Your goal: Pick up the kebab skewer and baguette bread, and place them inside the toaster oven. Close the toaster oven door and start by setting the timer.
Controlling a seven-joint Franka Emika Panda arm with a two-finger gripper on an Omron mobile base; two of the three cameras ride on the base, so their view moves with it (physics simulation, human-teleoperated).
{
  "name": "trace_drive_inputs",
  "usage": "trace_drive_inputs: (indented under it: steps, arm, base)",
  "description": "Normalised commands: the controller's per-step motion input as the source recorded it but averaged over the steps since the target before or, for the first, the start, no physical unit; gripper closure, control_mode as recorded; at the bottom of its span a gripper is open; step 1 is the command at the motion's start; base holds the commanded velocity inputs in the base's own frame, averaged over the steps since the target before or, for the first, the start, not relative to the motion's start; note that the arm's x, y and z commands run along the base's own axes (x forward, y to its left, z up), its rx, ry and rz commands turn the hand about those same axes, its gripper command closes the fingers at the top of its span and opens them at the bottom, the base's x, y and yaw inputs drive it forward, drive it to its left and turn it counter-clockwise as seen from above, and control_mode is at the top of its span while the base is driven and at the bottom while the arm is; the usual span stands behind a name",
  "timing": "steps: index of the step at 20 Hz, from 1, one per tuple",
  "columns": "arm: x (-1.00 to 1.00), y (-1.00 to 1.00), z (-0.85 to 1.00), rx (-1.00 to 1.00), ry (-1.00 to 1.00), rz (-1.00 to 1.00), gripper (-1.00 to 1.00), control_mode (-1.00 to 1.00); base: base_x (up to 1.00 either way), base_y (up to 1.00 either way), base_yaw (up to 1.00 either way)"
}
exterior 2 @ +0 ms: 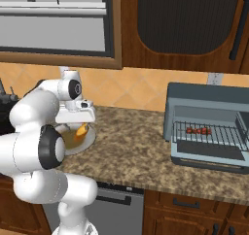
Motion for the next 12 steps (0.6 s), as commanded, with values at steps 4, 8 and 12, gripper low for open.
trace_drive_inputs:
  steps: [4, 8, 12]
  arm:
    - [0.47, 0.17, -0.12, 0.08, -0.16, -0.08, -1.0, -1.0]
    - [0.38, 0.16, -0.23, 0.08, -0.19, -0.06, -1.0, -1.0]
    - [0.25, 0.25, -0.31, 0.01, -0.12, -0.03, -1.0, -1.0]
  base:
    - [0.0, 0.0, 0.0]
    - [0.0, 0.0, 0.0]
    - [0.0, 0.0, 0.0]
